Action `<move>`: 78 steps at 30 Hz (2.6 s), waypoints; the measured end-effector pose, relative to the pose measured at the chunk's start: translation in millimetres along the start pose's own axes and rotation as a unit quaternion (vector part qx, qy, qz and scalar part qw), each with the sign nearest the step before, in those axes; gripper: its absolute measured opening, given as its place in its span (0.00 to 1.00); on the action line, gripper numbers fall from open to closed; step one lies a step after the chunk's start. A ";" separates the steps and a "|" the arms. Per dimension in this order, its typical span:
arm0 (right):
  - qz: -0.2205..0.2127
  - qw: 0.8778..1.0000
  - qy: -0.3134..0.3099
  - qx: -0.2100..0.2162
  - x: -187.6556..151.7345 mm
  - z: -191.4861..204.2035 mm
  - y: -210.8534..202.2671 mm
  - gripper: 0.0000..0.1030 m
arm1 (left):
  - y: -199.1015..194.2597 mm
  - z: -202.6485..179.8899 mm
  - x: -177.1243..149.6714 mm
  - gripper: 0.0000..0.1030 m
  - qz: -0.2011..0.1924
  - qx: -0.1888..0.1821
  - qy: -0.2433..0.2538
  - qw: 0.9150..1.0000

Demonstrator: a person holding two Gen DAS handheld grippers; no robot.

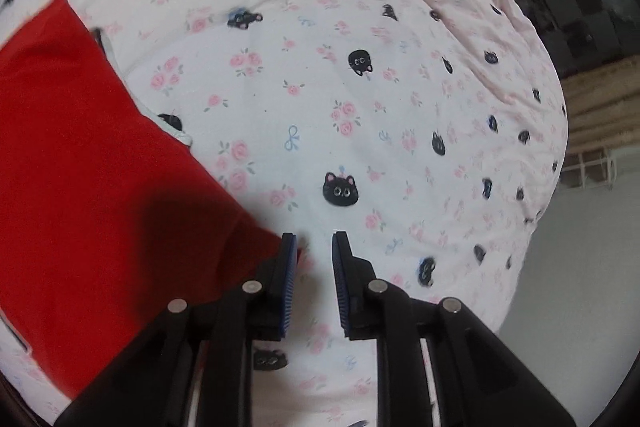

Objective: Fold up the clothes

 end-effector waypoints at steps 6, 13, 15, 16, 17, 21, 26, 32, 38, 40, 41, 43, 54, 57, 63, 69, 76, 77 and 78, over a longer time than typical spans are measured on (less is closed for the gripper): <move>-0.015 0.999 0.025 0.045 -17.1 20.2 3.1 0.28 | 7.4 -5.3 -1.3 0.55 0.009 0.010 0.009 1.000; 0.022 0.995 0.089 -0.040 -35.2 -0.5 47.8 0.42 | 11.1 -6.4 -3.4 0.55 0.014 0.026 0.014 0.999; 0.021 0.990 0.134 -0.036 -45.0 -15.8 44.6 0.45 | 10.1 -6.1 -3.2 0.55 0.014 0.026 0.014 0.999; 0.021 0.987 0.157 -0.033 -50.1 -23.0 41.6 0.45 | 9.4 -6.0 -3.1 0.55 0.013 0.025 0.013 1.000; 0.011 0.986 0.167 -0.025 -53.9 -25.8 33.8 0.44 | 8.8 -6.0 -2.9 0.55 0.013 0.025 0.013 1.000; -0.036 0.972 0.229 0.030 -73.1 -32.3 -3.2 0.47 | 2.3 -6.4 -1.2 0.55 0.002 0.017 0.010 1.000; -0.088 0.929 0.337 0.128 -107.9 -31.1 -51.0 0.52 | -19.5 -23.9 4.8 0.55 -0.046 0.006 0.040 0.998; -0.107 0.825 0.472 0.291 -171.7 7.3 -71.5 0.60 | -38.6 -70.8 -0.1 0.55 -0.112 -0.016 0.100 0.988; -0.080 0.713 0.568 0.404 -196.6 59.2 -45.8 0.61 | -18.4 -84.3 -11.0 0.55 -0.112 -0.035 0.076 0.990; -0.081 0.687 0.590 0.415 -196.8 67.7 -40.9 0.61 | -11.8 -83.2 -14.9 0.55 -0.113 -0.031 0.066 0.991; -0.084 0.682 0.597 0.415 -195.0 69.8 -39.7 0.61 | -10.2 -81.8 -16.6 0.55 -0.115 -0.029 0.063 0.991; -0.087 0.676 0.605 0.412 -190.5 73.3 -37.7 0.61 | -7.2 -79.2 -19.1 0.55 -0.121 -0.025 0.057 0.991; -0.112 0.616 0.674 0.392 -178.4 75.3 -18.8 0.68 | 1.4 -79.1 -27.8 0.61 -0.131 -0.023 0.059 0.989; -0.123 0.609 0.685 0.380 -173.4 69.7 -17.9 0.67 | 1.4 -81.7 -29.6 0.64 -0.136 -0.022 0.064 0.988; -0.143 0.642 0.670 0.344 -169.1 62.6 -30.5 0.31 | -3.1 -85.3 -29.4 0.66 -0.155 -0.017 0.062 0.986; -0.153 0.661 0.660 0.323 -176.9 60.0 -44.2 0.20 | -6.5 -90.6 -24.8 0.68 -0.167 -0.026 0.055 0.984; -0.165 0.682 0.646 0.302 -178.3 58.3 -56.0 0.17 | 32.1 -110.2 -42.2 0.70 -0.110 0.099 0.172 0.974; -0.166 0.687 0.641 0.298 -178.3 58.8 -57.7 0.17 | 32.7 -112.7 -43.5 0.70 -0.113 0.109 0.179 0.971; -0.166 0.697 0.635 0.289 -176.9 59.6 -60.1 0.17 | 32.5 -113.9 -43.9 0.70 -0.114 0.115 0.182 0.970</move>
Point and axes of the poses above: each gripper's, at about its wrist camera, not at the fingertips, and y roughly the way its jaws point, z to its left, x to its top, the point moved 6 cm from there along y, roughly the way its jaws point, and after that the axes turned 5 degrees about y, right-handed, at the moved point
